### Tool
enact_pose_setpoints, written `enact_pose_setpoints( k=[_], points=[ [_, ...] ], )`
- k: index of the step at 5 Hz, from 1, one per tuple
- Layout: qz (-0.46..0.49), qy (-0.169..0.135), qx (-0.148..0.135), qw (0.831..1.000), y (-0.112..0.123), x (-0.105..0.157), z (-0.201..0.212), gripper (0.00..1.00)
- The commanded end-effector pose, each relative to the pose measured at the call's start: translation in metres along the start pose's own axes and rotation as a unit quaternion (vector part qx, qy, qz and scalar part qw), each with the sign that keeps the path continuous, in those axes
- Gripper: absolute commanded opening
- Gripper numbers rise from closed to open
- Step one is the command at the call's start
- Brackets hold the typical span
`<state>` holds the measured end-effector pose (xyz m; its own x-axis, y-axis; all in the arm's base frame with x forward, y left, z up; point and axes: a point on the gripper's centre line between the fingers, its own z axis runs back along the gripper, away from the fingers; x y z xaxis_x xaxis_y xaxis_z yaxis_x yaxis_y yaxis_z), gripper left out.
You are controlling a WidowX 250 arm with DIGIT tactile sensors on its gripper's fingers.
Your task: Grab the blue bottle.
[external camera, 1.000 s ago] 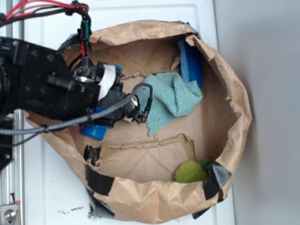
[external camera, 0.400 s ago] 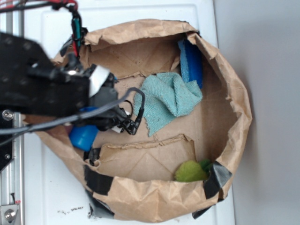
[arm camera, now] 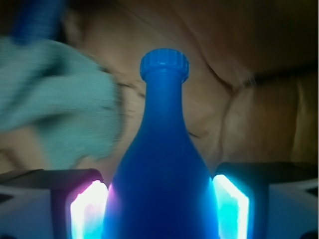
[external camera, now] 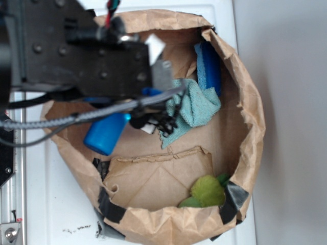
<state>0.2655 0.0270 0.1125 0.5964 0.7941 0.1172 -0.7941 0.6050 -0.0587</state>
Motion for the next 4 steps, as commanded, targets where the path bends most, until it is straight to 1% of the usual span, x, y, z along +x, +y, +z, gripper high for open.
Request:
enact_pose_setpoints(
  k=[1,2,4],
  points=[
    [-0.148,0.048,-0.022,0.988,-0.010,0.018,0.064,0.00],
    [-0.180,0.016,-0.019,0.983,-0.015,0.007,0.079,0.00],
    [-0.133,-0.040,-0.068,0.988,-0.006,-0.001,0.080,0.00]
  ],
)
